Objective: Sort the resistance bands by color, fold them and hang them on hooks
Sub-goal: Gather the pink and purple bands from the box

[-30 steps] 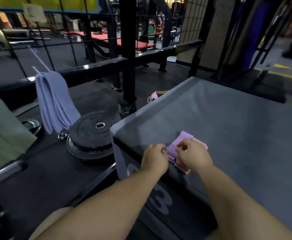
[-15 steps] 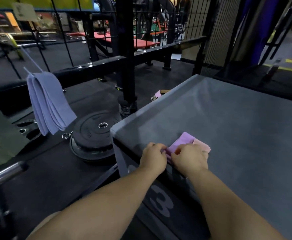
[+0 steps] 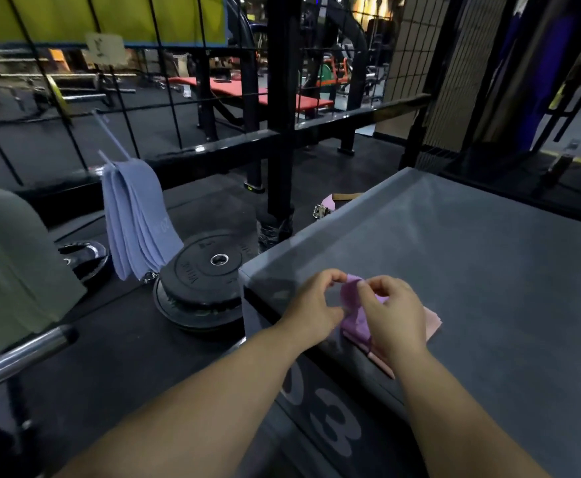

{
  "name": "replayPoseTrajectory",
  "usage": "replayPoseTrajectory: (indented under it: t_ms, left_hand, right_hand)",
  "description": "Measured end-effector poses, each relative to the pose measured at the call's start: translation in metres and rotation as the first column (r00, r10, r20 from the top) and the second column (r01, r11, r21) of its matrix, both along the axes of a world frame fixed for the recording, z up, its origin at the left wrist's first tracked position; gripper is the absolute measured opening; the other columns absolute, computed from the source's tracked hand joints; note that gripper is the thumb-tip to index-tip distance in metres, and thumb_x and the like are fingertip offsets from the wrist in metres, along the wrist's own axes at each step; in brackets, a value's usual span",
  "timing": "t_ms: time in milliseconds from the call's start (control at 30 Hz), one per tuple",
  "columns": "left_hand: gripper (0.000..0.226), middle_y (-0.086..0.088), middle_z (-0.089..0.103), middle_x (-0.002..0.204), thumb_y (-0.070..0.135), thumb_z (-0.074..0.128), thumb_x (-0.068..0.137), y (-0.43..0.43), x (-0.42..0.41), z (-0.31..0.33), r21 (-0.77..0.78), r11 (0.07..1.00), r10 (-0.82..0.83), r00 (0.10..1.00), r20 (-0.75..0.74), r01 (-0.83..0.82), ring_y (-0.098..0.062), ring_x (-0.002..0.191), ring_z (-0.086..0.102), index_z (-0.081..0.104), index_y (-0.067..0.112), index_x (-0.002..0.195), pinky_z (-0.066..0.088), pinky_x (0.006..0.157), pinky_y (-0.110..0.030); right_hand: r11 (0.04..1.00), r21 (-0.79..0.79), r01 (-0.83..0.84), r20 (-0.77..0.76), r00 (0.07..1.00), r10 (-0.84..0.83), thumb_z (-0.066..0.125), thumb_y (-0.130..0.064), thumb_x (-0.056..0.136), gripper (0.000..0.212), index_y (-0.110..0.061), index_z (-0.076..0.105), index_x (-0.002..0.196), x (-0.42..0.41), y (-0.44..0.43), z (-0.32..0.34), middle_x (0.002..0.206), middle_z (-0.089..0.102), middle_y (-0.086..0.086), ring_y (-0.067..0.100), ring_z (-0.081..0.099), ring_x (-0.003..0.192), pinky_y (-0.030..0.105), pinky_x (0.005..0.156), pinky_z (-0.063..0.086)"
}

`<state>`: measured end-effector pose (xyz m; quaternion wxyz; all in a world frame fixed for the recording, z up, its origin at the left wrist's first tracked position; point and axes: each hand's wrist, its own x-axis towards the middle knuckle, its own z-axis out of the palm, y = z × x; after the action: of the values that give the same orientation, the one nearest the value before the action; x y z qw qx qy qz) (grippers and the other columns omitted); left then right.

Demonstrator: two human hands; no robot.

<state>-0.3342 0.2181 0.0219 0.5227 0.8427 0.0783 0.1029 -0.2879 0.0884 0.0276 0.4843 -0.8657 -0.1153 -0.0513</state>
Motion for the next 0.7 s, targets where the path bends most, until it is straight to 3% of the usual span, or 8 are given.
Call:
replayPoseTrajectory:
  t_ms: [100, 133, 233, 300, 367, 467, 567, 700]
  left_hand:
    - [0.044, 0.025, 0.053, 0.112, 0.013, 0.075, 0.080, 0.011, -0.001, 0.001, -0.035, 0.999, 0.010, 0.999, 0.048, -0.008, 0.020, 0.105, 0.044, 0.053, 0.039, 0.107, 0.041, 0.099, -0.020]
    - [0.044, 0.024, 0.055, 0.114, 0.015, 0.077, 0.079, 0.015, -0.002, 0.002, -0.036, 0.999, 0.018, 0.998, 0.055, -0.016, 0.017, 0.108, 0.045, 0.054, 0.039, 0.107, 0.041, 0.101, -0.023]
    - [0.049, 0.019, 0.058, 0.116, 0.021, 0.080, 0.074, 0.030, -0.008, 0.006, -0.027, 0.998, 0.054, 0.995, 0.086, -0.052, 0.004, 0.114, 0.049, 0.054, 0.038, 0.112, 0.042, 0.102, -0.030]
    - [0.050, 0.019, 0.061, 0.113, 0.023, 0.082, 0.071, 0.039, -0.017, 0.012, -0.047, 0.997, 0.063, 0.990, 0.122, -0.058, -0.001, 0.112, 0.054, 0.055, 0.041, 0.109, 0.045, 0.099, -0.031]
    - [0.050, 0.014, 0.064, 0.108, 0.021, 0.082, 0.070, 0.050, -0.028, 0.017, -0.095, 0.994, 0.075, 0.987, 0.145, -0.062, -0.008, 0.105, 0.060, 0.058, 0.040, 0.108, 0.050, 0.092, -0.032]
    - [0.044, 0.002, 0.069, 0.101, 0.011, 0.076, 0.073, 0.067, -0.049, 0.031, -0.170, 0.984, 0.090, 0.981, 0.170, -0.061, -0.015, 0.095, 0.066, 0.062, 0.034, 0.107, 0.052, 0.082, -0.026]
    - [0.041, 0.003, 0.070, 0.104, 0.021, 0.071, 0.070, 0.086, -0.072, 0.047, -0.140, 0.988, 0.094, 0.980, 0.176, -0.069, -0.012, 0.098, 0.067, 0.061, 0.041, 0.105, 0.055, 0.089, -0.033]
    - [0.040, 0.010, 0.070, 0.107, 0.023, 0.067, 0.076, 0.110, -0.101, 0.063, -0.104, 0.984, 0.159, 0.969, 0.188, -0.142, -0.006, 0.103, 0.065, 0.060, 0.048, 0.106, 0.053, 0.094, -0.037]
  right_hand:
    - [0.988, 0.145, -0.048, -0.095, 0.994, 0.062, 0.060, -0.029, 0.093, 0.018, -0.017, 0.065, 0.081, -0.006, 0.011, 0.010, 0.096, 0.058, -0.006, -0.010, 0.057, 0.061, 0.008, 0.043, 0.038]
    - [0.984, 0.167, -0.066, -0.105, 0.991, 0.084, 0.060, -0.027, 0.093, 0.018, -0.015, 0.065, 0.081, -0.008, 0.015, 0.014, 0.096, 0.059, -0.005, -0.009, 0.057, 0.060, 0.007, 0.042, 0.037]
    - [0.964, 0.241, -0.113, -0.109, 0.984, 0.143, 0.063, -0.027, 0.092, 0.016, -0.019, 0.065, 0.078, -0.010, 0.026, 0.015, 0.085, 0.065, -0.009, 0.000, 0.057, 0.073, 0.018, 0.061, 0.041]
    - [0.928, 0.340, -0.155, -0.138, 0.967, 0.212, 0.064, -0.024, 0.092, 0.018, -0.015, 0.064, 0.076, -0.014, 0.035, 0.016, 0.062, 0.060, -0.016, 0.001, 0.051, 0.057, 0.020, 0.056, 0.036]
    - [0.894, 0.404, -0.193, -0.147, 0.951, 0.272, 0.064, -0.020, 0.092, 0.019, -0.012, 0.063, 0.076, -0.018, 0.047, 0.017, 0.052, 0.054, -0.015, -0.001, 0.045, 0.047, 0.016, 0.051, 0.035]
    - [0.841, 0.484, -0.240, -0.149, 0.925, 0.350, 0.068, -0.018, 0.089, 0.020, -0.017, 0.060, 0.071, -0.027, 0.068, 0.023, 0.062, 0.058, -0.010, 0.003, 0.050, 0.061, 0.026, 0.068, 0.042]
    - [0.771, 0.553, -0.316, -0.142, 0.876, 0.461, 0.071, -0.034, 0.078, 0.017, -0.024, 0.061, 0.067, -0.041, 0.088, 0.033, 0.071, 0.064, -0.001, 0.016, 0.058, 0.075, 0.037, 0.078, 0.047]
    - [0.644, 0.627, -0.439, -0.054, 0.800, 0.598, 0.070, -0.030, 0.081, 0.031, -0.004, 0.053, 0.078, -0.065, 0.119, 0.053, 0.065, 0.058, 0.012, 0.025, 0.052, 0.061, 0.027, 0.060, 0.047]
